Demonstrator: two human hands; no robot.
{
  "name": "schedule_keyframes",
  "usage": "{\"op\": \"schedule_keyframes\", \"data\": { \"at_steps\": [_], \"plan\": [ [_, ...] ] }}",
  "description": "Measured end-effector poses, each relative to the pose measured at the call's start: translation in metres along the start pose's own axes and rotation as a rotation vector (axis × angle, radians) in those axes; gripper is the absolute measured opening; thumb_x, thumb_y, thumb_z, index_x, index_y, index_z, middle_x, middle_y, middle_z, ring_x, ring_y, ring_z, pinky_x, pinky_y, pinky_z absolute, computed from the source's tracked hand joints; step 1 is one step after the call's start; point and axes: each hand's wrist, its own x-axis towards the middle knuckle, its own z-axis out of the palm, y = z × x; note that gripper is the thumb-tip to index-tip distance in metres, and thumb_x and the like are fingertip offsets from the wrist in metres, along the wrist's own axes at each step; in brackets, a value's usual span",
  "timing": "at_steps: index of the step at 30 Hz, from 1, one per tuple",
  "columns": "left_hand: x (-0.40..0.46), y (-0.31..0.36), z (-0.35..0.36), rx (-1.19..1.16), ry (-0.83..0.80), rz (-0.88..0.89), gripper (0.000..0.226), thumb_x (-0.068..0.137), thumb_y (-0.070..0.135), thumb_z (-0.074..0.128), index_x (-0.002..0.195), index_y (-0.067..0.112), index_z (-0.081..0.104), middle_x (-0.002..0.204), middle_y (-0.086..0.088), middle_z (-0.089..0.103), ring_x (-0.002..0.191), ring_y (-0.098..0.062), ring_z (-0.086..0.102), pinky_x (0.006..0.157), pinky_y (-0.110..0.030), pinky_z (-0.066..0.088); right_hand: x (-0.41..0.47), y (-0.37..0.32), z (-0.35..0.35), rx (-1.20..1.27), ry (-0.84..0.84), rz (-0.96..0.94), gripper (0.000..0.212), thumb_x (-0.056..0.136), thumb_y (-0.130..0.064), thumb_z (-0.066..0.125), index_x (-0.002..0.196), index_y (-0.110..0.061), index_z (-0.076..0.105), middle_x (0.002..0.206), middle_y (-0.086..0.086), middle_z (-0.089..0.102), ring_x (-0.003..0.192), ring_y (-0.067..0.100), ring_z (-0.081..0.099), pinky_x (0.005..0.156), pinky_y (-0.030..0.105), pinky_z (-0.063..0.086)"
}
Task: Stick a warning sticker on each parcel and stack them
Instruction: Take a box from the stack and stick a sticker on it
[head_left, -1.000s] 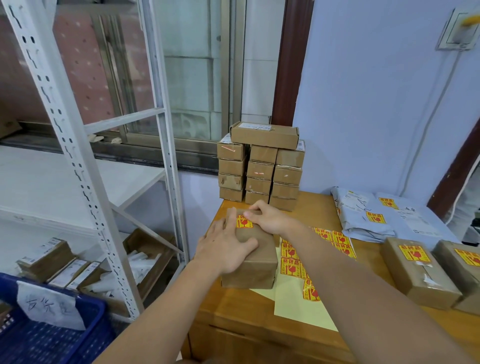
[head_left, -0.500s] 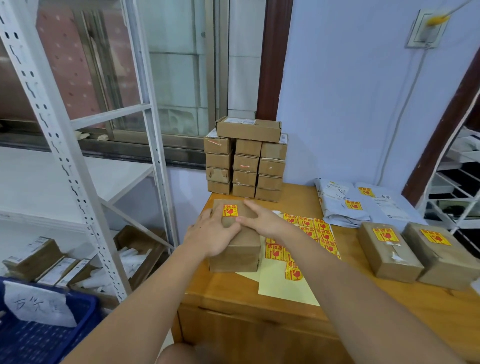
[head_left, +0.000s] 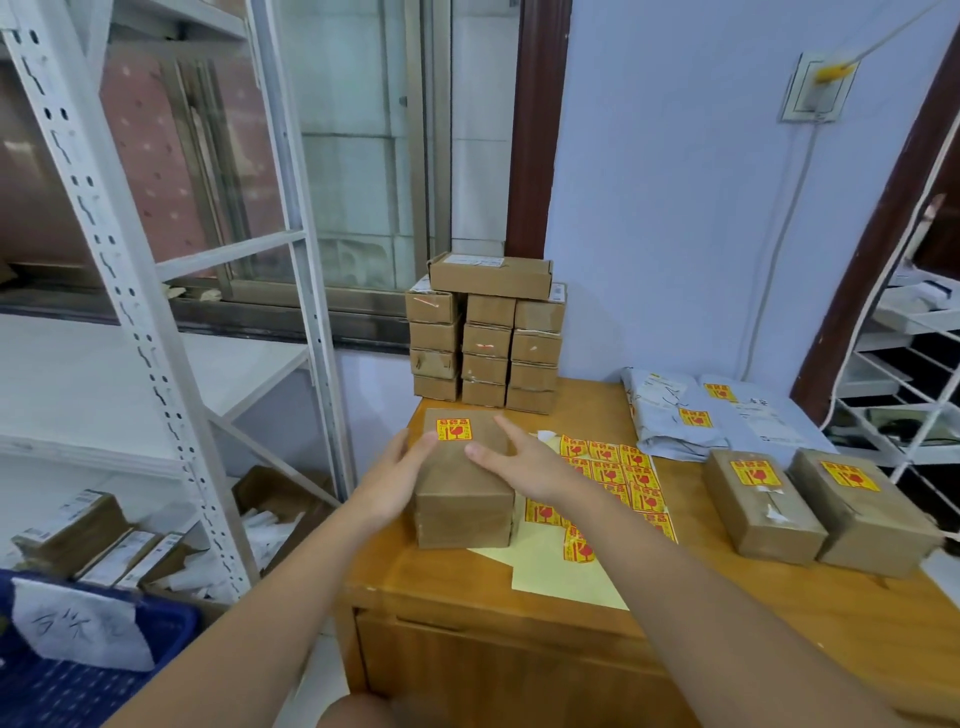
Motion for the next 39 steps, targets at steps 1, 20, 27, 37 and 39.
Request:
{"op": "schedule_keyframes", "data": {
  "at_steps": [1, 20, 27, 37, 39],
  "plan": [
    [-0.001, -0.006, -0.001, 0.013, -0.033, -0.008, 0.091, 0.085, 0.089, 0.04, 0.158, 0.035, 0.028, 0.149, 0.011, 0.045, 0.138, -0.02, 0.045, 0.116, -0.043, 0.034, 0.002, 0.002, 0.004, -0.007, -0.01, 0.03, 0.097, 0.082, -0.077, 0.059, 0.16, -0.038, 0.016, 0.162, -0.005, 0.033, 0.141, 0.022, 0.041, 0.111, 0.041, 0.042],
    [-0.015, 0.067, 0.078, -0.214, -0.151, 0.296, 0.053, 0.101, 0.051, 0.054, 0.144, 0.062, 0.026, 0.126, 0.036, 0.053, 0.106, 0.009, 0.06, 0.072, -0.012, 0.052, -0.042, 0.014, -0.087, 0.135, 0.229, -0.083, 0.09, 0.083, -0.06, 0.073, 0.157, -0.043, 0.024, 0.153, -0.011, 0.04, 0.132, 0.014, 0.048, 0.108, 0.038, 0.046],
    [-0.005, 0.13, 0.171, -0.284, -0.264, 0.336, 0.048, 0.104, 0.033, 0.059, 0.125, 0.068, 0.034, 0.121, 0.032, 0.058, 0.109, 0.003, 0.062, 0.08, -0.018, 0.052, -0.086, 0.06, -0.173, 0.139, 0.458, -0.115, 0.076, 0.086, -0.05, 0.075, 0.152, -0.04, 0.038, 0.146, -0.014, 0.049, 0.118, -0.003, 0.054, 0.098, 0.024, 0.05],
    [0.057, 0.209, 0.295, -0.302, -0.328, 0.33, 0.061, 0.103, 0.04, 0.058, 0.154, 0.053, 0.029, 0.134, 0.014, 0.063, 0.108, -0.009, 0.068, 0.084, -0.029, 0.057, -0.087, 0.117, -0.303, 0.131, 0.556, -0.046, 0.084, 0.079, -0.051, 0.08, 0.151, -0.041, 0.038, 0.147, -0.009, 0.043, 0.125, 0.01, 0.054, 0.102, 0.034, 0.051],
    [0.077, 0.223, 0.316, -0.305, -0.376, 0.341, 0.047, 0.104, 0.039, 0.056, 0.145, 0.053, 0.038, 0.129, 0.014, 0.067, 0.104, -0.01, 0.071, 0.078, -0.028, 0.058, -0.077, 0.128, -0.329, 0.14, 0.521, -0.028, 0.091, 0.078, -0.049, 0.082, 0.155, -0.039, 0.033, 0.146, -0.011, 0.047, 0.121, 0.008, 0.058, 0.102, 0.036, 0.052]
  ]
}}
